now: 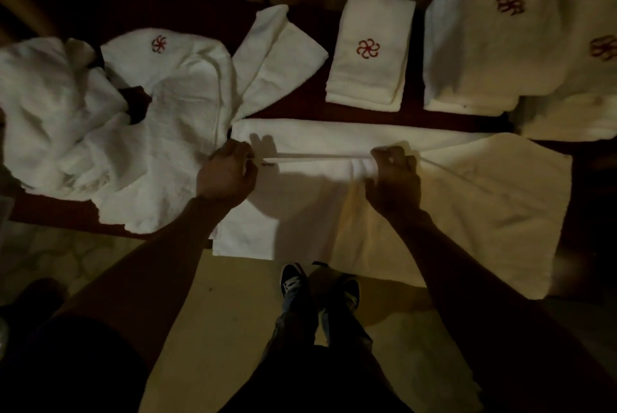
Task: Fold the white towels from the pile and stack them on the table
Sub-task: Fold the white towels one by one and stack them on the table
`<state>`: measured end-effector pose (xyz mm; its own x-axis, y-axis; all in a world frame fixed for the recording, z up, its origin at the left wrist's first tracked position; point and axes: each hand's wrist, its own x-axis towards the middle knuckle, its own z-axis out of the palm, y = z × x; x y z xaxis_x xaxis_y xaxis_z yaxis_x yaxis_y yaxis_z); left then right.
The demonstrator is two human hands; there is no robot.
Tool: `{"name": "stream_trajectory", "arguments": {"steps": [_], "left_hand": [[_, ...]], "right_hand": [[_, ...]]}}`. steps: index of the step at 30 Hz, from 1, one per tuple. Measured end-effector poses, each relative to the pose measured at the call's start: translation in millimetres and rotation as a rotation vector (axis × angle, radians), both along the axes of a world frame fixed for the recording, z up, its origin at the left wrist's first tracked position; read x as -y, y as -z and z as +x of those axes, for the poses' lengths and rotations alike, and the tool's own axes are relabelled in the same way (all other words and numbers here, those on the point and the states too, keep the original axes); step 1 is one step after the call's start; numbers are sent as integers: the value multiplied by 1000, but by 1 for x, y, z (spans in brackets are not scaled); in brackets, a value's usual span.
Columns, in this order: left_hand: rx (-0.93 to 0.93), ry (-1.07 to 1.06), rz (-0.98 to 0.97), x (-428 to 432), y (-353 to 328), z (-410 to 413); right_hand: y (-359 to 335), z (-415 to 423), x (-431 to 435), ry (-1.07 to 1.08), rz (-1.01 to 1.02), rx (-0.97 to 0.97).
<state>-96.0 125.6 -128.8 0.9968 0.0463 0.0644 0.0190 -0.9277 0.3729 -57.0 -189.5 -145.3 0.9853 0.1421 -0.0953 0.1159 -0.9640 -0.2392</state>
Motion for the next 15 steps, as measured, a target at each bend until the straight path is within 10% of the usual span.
{"name": "stream_trajectory", "arguments": {"steps": [5, 15], "left_hand": [[0, -18, -19, -3, -1, -6], [-145, 32, -23, -10, 2, -13]], "right_hand": [[3, -16, 9, 278, 19, -287], [16, -12, 45, 49, -25, -166]]}}
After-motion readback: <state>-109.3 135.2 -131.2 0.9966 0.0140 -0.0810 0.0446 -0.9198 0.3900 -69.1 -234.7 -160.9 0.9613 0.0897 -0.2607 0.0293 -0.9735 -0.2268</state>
